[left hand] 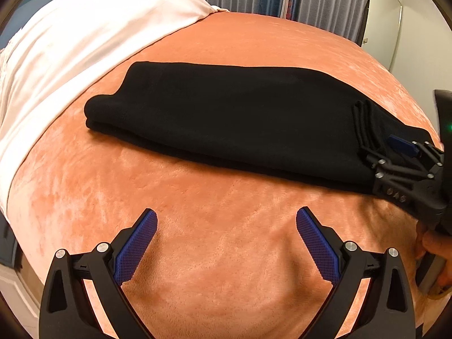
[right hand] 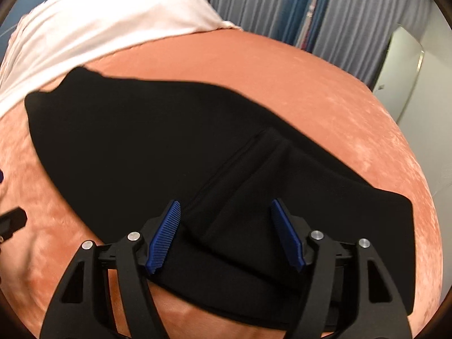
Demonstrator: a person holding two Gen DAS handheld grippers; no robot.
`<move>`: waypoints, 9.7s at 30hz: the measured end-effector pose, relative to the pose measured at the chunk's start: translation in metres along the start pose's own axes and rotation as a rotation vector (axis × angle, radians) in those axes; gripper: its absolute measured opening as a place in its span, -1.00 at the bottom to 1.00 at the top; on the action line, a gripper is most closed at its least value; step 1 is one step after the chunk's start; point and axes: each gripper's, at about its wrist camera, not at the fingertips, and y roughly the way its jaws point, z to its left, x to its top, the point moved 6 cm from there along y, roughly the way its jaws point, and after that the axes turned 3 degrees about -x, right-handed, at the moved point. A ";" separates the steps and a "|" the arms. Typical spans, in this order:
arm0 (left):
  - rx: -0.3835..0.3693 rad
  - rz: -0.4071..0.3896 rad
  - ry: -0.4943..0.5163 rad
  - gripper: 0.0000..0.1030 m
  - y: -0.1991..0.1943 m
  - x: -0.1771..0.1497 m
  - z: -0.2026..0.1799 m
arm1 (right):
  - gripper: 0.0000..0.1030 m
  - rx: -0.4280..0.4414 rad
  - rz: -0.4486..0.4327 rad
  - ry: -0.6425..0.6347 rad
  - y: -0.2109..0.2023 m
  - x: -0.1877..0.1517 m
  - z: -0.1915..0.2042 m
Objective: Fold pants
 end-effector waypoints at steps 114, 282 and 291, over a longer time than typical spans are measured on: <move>-0.412 0.089 -0.049 0.90 0.090 0.053 -0.140 | 0.43 0.407 0.079 0.850 -0.051 -0.133 -0.214; 0.033 -0.080 0.244 0.90 -0.053 -0.011 -0.131 | -0.59 -0.019 -0.041 0.403 -0.129 -0.094 -0.114; 0.063 -0.065 0.276 0.90 -0.051 -0.022 -0.157 | -0.65 -0.044 0.005 0.389 -0.124 -0.136 -0.129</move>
